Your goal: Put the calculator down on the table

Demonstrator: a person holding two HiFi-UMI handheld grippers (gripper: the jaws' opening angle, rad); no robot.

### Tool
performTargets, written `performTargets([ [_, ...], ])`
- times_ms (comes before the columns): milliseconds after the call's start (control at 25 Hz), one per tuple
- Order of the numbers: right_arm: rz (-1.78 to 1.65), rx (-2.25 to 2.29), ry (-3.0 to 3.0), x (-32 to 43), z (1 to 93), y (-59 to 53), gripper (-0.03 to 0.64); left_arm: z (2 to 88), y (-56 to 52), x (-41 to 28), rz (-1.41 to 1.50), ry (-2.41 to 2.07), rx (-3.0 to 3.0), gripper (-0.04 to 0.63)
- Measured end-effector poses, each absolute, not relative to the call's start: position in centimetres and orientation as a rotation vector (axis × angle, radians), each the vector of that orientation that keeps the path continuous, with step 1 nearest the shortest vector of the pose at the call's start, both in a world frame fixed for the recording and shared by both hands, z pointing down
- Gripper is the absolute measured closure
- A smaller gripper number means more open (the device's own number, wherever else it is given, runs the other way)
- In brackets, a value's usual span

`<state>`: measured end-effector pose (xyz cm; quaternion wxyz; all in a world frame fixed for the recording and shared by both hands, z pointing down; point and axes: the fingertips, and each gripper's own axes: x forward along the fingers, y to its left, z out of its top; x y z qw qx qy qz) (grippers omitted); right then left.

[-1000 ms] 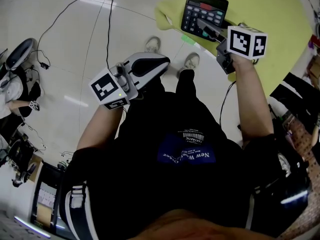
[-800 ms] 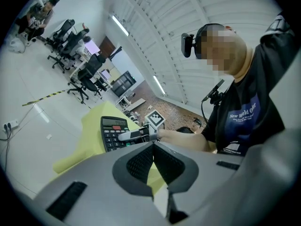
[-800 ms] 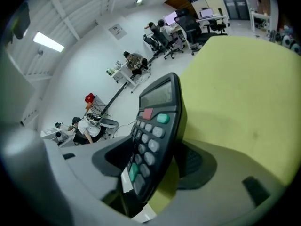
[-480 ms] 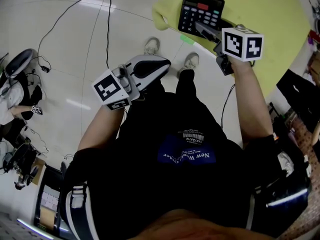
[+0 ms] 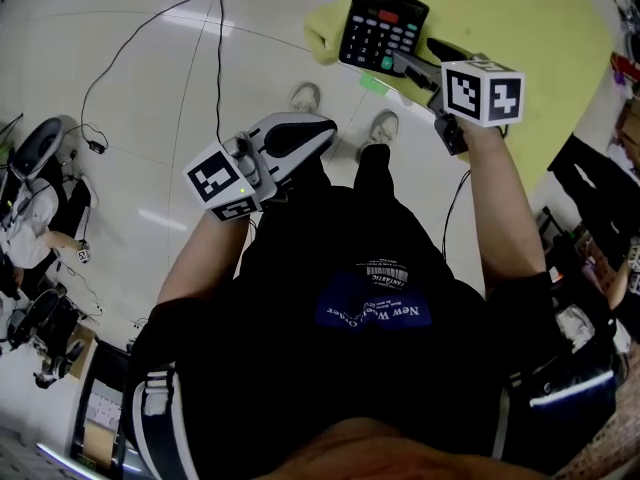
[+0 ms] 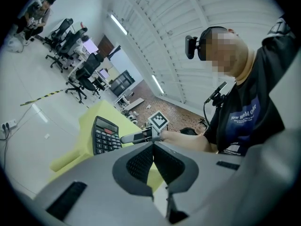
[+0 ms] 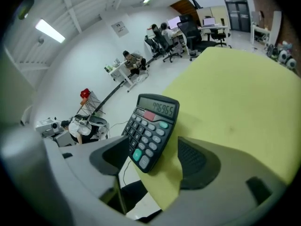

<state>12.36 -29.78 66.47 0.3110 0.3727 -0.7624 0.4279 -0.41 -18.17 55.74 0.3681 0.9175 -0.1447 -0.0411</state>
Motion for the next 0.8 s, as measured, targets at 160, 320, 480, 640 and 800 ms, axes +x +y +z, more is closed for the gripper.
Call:
performTargets([
  [160, 1.147, 1.013, -2.191, 12.7, 62.0, -29.6, 0.319, 53.7, -18.4, 0.2, -0.108, -0.358, 2.392, 0.589],
  [320, 1.144, 1.031, -2.379, 13.9, 57.1, -28.4, 0.369, 50.6, -18.9, 1.3, -0.164, -0.338, 2.424, 0.589],
  [480, 1.063, 1.093, -2.529, 16.3, 51.1, -27.3, 0.488, 47.8, -19.7, 2.7, -0.116, -0.313, 2.537, 0.589],
  [640, 0.93, 1.124, -2.619, 18.3, 45.7, -25.5, 0.586, 43.7, -21.2, 4.5, -0.135, -0.27, 2.627, 0.589],
  [800, 0.824, 1.17, -2.684, 19.8, 40.9, -22.9, 0.627, 40.2, -21.0, 5.6, -0.157, -0.242, 2.662, 0.589],
])
